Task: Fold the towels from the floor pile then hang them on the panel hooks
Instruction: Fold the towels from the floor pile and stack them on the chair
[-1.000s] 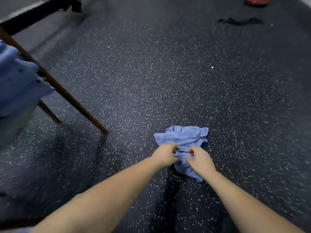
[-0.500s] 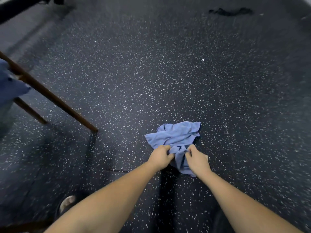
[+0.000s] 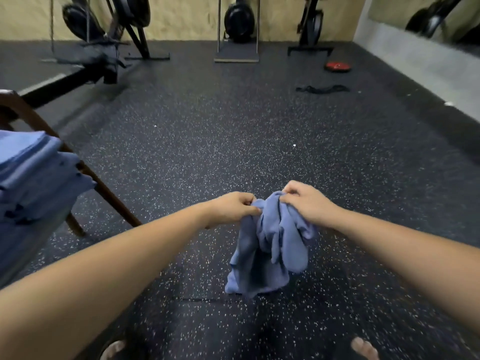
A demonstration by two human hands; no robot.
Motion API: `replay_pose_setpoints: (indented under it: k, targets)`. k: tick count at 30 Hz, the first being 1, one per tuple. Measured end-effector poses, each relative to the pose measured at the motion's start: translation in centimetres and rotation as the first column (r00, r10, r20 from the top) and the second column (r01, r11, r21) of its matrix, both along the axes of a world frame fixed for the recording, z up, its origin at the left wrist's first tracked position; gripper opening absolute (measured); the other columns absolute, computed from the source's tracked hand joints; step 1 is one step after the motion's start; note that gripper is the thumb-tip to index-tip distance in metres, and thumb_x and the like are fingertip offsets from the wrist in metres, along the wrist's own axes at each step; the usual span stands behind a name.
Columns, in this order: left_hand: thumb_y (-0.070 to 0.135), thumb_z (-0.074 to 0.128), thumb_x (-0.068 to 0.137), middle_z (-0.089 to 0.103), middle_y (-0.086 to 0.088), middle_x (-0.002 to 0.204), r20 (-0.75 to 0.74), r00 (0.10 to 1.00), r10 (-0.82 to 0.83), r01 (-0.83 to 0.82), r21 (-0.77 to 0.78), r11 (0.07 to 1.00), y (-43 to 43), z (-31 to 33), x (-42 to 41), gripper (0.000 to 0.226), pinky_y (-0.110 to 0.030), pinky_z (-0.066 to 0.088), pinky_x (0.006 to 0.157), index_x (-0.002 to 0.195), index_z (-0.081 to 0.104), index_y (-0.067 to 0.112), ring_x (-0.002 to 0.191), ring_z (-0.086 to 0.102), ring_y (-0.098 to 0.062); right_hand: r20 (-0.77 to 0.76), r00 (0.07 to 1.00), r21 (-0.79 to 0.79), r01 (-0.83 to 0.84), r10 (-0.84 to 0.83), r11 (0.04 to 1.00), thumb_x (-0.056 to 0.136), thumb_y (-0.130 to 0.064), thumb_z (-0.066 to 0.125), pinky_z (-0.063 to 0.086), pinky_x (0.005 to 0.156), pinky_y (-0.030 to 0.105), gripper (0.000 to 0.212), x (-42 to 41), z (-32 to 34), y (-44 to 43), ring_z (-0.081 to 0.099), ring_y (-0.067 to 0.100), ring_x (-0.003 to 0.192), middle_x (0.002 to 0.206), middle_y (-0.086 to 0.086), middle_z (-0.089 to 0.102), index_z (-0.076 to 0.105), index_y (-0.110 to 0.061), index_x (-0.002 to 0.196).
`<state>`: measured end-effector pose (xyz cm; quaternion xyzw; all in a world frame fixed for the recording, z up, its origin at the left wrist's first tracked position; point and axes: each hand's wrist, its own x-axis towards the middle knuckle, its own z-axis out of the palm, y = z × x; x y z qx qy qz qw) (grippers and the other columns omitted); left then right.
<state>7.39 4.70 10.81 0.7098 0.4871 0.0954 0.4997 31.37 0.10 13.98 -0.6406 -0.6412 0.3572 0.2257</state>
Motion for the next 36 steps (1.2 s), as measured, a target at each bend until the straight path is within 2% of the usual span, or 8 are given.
replay_pose_setpoints:
  k: [6, 12, 16, 19, 22, 27, 32, 36]
  targets:
    - [0.036, 0.071, 0.098, 0.061, 0.001, 0.083, 0.015, 1.000, 0.023, -0.026, 0.229, 0.973, -1.0, 9.6, -1.4, 0.032, -0.034, 0.043, 0.071, 0.101, 0.062, 0.006, 0.077, 0.053, -0.015, -0.263, 0.958, 0.057, 0.132, -0.112, 0.990, 0.098, -0.022, 0.066, 0.052, 0.070, 0.033, 0.013, -2.2, 9.6, -1.2, 0.065, 0.014, 0.076, 0.083, 0.003, 0.073, 0.069, -0.014, 0.089]
    - [0.037, 0.075, 0.097, 0.063, 0.010, 0.079, 0.172, 0.980, 0.100, -0.160, 0.384, 0.909, -3.9, 16.5, -3.0, 0.023, -0.034, 0.045, 0.072, 0.090, 0.063, 0.018, 0.072, 0.054, -0.010, -0.534, 0.824, 0.018, 0.233, -0.188, 0.972, 0.104, -0.018, 0.064, 0.041, 0.042, 0.022, 0.011, -4.1, 16.4, -3.7, 0.057, 0.011, 0.049, 0.063, 0.000, 0.061, 0.063, -0.015, 0.094]
    - [0.031, 0.078, 0.093, 0.070, 0.012, 0.108, 0.267, 0.948, 0.176, -0.312, 0.652, 0.691, -7.2, 19.1, -2.8, 0.025, -0.020, 0.051, 0.089, 0.112, 0.062, 0.031, 0.100, 0.066, -0.003, -0.636, 0.743, 0.007, 0.273, -0.207, 0.962, 0.106, -0.013, 0.061, 0.038, 0.037, 0.017, 0.017, -5.6, 18.1, -4.9, 0.055, 0.007, 0.042, 0.062, 0.001, 0.059, 0.061, -0.013, 0.089]
    - [0.029, 0.079, 0.092, 0.069, 0.010, 0.093, 0.252, 0.962, 0.109, -0.270, 0.801, 0.534, -9.7, 20.3, -2.0, 0.017, -0.025, 0.052, 0.083, 0.096, 0.064, 0.024, 0.090, 0.065, -0.007, -0.700, 0.691, 0.008, 0.260, -0.180, 0.966, 0.107, -0.012, 0.061, 0.048, 0.045, 0.022, 0.018, -6.4, 18.3, -4.7, 0.063, 0.012, 0.055, 0.073, 0.007, 0.065, 0.065, -0.012, 0.089]
    - [0.045, 0.083, 0.088, 0.068, 0.010, 0.075, 0.139, 0.988, 0.070, -0.154, 0.803, 0.576, -11.6, 19.9, -1.3, 0.028, -0.033, 0.054, 0.071, 0.081, 0.062, 0.026, 0.072, 0.064, -0.008, -0.666, 0.714, 0.006, 0.295, -0.216, 0.956, 0.106, -0.015, 0.064, 0.046, 0.046, 0.024, 0.010, -6.8, 17.7, -4.2, 0.061, 0.014, 0.054, 0.076, 0.012, 0.065, 0.065, -0.009, 0.098]
    - [0.070, 0.080, 0.078, 0.064, 0.007, 0.076, -0.015, 0.993, 0.117, -0.058, 0.799, 0.598, -12.5, 18.1, -0.9, 0.052, -0.042, 0.053, 0.067, 0.082, 0.058, 0.023, 0.071, 0.061, -0.012, -0.664, 0.705, -0.017, 0.319, -0.249, 0.948, 0.104, -0.013, 0.066, 0.049, 0.064, 0.036, 0.004, -7.0, 16.2, -3.8, 0.062, 0.020, 0.073, 0.090, 0.011, 0.066, 0.064, -0.013, 0.101]
    - [0.044, 0.075, 0.084, 0.061, 0.009, 0.071, 0.035, 0.984, 0.174, -0.128, 0.820, 0.557, -11.8, 17.7, -0.6, 0.028, -0.038, 0.049, 0.064, 0.078, 0.054, 0.025, 0.068, 0.058, -0.010, -0.671, 0.707, -0.015, 0.290, -0.225, 0.957, 0.104, -0.012, 0.066, 0.048, 0.063, 0.035, 0.005, -7.2, 16.0, -4.0, 0.063, 0.014, 0.066, 0.092, 0.007, 0.067, 0.065, -0.016, 0.102]
    - [0.035, 0.067, 0.085, 0.069, 0.009, 0.072, 0.106, 0.980, 0.168, -0.186, 0.783, 0.593, -10.8, 18.2, -1.4, 0.010, -0.037, 0.055, 0.070, 0.083, 0.066, 0.026, 0.071, 0.065, -0.012, -0.653, 0.734, -0.062, 0.193, -0.186, 0.979, 0.106, -0.018, 0.063, 0.048, 0.069, 0.035, 0.003, -6.6, 16.1, -4.3, 0.061, 0.023, 0.079, 0.096, 0.010, 0.063, 0.061, -0.019, 0.107]
